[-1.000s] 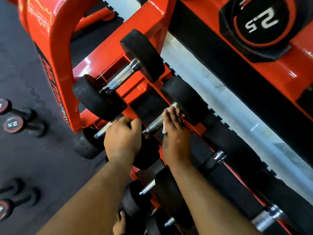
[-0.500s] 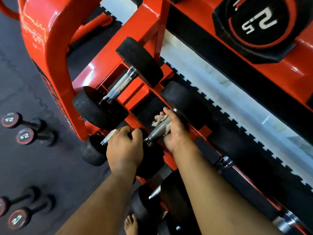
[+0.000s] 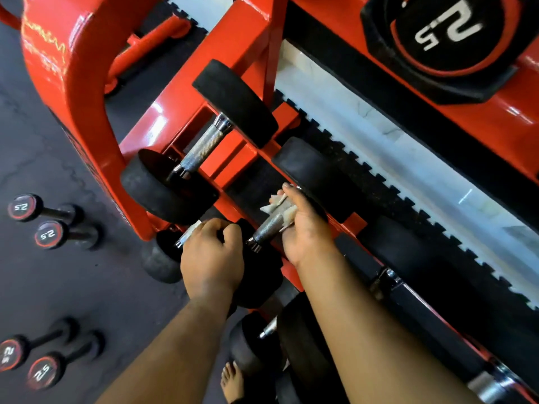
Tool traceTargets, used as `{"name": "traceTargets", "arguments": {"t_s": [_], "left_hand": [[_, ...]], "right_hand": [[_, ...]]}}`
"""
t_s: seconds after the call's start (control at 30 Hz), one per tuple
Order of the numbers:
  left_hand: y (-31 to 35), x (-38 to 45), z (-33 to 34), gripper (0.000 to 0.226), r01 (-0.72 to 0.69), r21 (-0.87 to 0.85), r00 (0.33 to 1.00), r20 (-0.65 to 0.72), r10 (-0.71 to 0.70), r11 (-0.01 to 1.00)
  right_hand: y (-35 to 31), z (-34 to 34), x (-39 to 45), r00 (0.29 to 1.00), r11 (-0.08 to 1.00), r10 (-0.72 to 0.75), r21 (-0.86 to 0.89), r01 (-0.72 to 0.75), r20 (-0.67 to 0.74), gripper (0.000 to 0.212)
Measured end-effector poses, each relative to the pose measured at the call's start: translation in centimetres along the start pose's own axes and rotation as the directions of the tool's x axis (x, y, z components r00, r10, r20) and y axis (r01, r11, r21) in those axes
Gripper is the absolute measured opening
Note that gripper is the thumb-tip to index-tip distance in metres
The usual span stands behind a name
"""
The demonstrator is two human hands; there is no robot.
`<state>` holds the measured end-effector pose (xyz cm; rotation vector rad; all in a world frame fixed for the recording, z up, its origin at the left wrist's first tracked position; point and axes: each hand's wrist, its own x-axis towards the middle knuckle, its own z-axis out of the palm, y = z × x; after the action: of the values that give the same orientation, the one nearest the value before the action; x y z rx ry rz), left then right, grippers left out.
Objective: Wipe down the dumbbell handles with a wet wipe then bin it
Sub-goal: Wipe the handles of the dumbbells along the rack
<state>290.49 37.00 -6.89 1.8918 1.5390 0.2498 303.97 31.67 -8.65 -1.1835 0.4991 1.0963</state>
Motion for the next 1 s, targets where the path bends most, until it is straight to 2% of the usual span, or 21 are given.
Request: {"name": "traceTargets", "arguments": {"t_s": [0.03, 0.07, 0.13, 0.2, 0.23, 0.27, 0.33, 0.43, 0.5, 0.53, 0.6, 0.67, 0.7, 0.77, 0.83, 1.0], "left_hand": [[-0.1, 0.1, 0.0, 0.028, 0.001, 0.001, 1.0, -0.007, -0.001, 1.0], [-0.2, 0.1, 0.1, 0.028, 0.004, 0.003, 1.0, -0.01, -0.004, 1.0], [-0.2, 0.2, 0.3, 0.027, 0.01, 0.002, 1.0, -0.004, -0.01, 1.0], [-0.2, 0.1, 0.2, 0.026, 0.006, -0.009, 1.0, 0.0, -0.006, 1.0], [-0.2, 0.1, 0.2, 0.025, 0.004, -0.01, 1.0, -0.002, -0.004, 1.0], [-0.3, 0.1, 0.1, 0.025, 0.002, -0.009, 1.0, -0.006, -0.002, 1.0], [-0.4, 0.2, 0.2, 0.026, -0.002, -0.004, 1.0, -0.01, 0.002, 1.0], [-0.6, 0.3, 0.3, 0.028, -0.005, -0.013, 1.0, -0.004, 0.005, 1.0], [-0.7, 0.3, 0.4, 0.026, -0.01, -0.014, 1.0, -0.004, 0.01, 1.0], [-0.7, 0.4, 0.4, 0.025, -0.011, -0.007, 1.0, 0.002, 0.011, 1.0], [-0.7, 0.4, 0.5, 0.024, -0.01, 0.0, 1.0, 0.007, 0.01, 1.0], [-0.6, 0.3, 0.4, 0.025, -0.018, -0.003, 1.0, 0.004, 0.018, 1.0], [-0.5, 0.3, 0.4, 0.025, -0.021, -0.008, 1.0, 0.004, 0.021, 1.0], [-0.5, 0.2, 0.4, 0.025, -0.028, -0.01, 1.0, 0.006, 0.028, 1.0], [-0.5, 0.2, 0.3, 0.023, -0.025, -0.006, 1.0, 0.011, 0.025, 1.0], [-0.6, 0.4, 0.2, 0.028, -0.036, -0.015, 0.999, 0.022, 0.036, 0.999]], "right_hand": [[0.8, -0.5, -0.5, 0.999, 0.997, -0.048, 0.062, 0.049, -0.016, 0.02], [1.6, -0.7, -1.0, 0.993, 0.987, -0.102, 0.116, 0.108, -0.056, 0.033], [2.8, -0.9, -1.2, 0.975, 0.978, -0.173, 0.096, 0.187, -0.139, 0.049], [2.6, 0.0, -1.0, 0.971, 0.988, -0.154, -0.008, 0.155, -0.185, 0.046], [2.0, 0.6, -0.7, 0.976, 0.995, -0.093, -0.06, 0.083, -0.198, 0.035], [1.3, 1.0, -0.5, 0.986, 0.996, -0.036, -0.09, 0.021, -0.165, 0.026], [0.5, 1.2, 0.3, 0.998, 0.996, 0.019, -0.086, -0.025, -0.067, 0.027], [1.3, 0.0, 0.5, 0.996, 0.996, -0.084, -0.003, 0.084, 0.02, 0.035], [2.5, -1.0, -0.6, 0.992, 0.991, -0.126, 0.045, 0.125, 0.012, 0.048], [3.0, -1.1, -1.3, 0.988, 0.984, -0.154, 0.083, 0.155, -0.017, 0.045], [3.4, -0.9, -2.1, 0.982, 0.974, -0.188, 0.127, 0.19, -0.031, 0.025], [2.8, 0.0, -1.9, 0.989, 0.988, -0.132, 0.078, 0.136, -0.062, 0.011], [2.2, 0.5, -1.5, 0.993, 0.997, -0.076, 0.025, 0.079, -0.091, 0.015], [1.1, 1.1, -0.6, 0.998, 0.998, 0.006, -0.056, -0.009, -0.063, 0.023], [1.1, 0.9, 0.1, 1.0, 0.998, 0.021, -0.051, -0.022, -0.02, 0.024], [3.1, -0.7, -2.6, 0.995, 0.98, -0.083, 0.184, 0.071, 0.063, 0.036]]}}
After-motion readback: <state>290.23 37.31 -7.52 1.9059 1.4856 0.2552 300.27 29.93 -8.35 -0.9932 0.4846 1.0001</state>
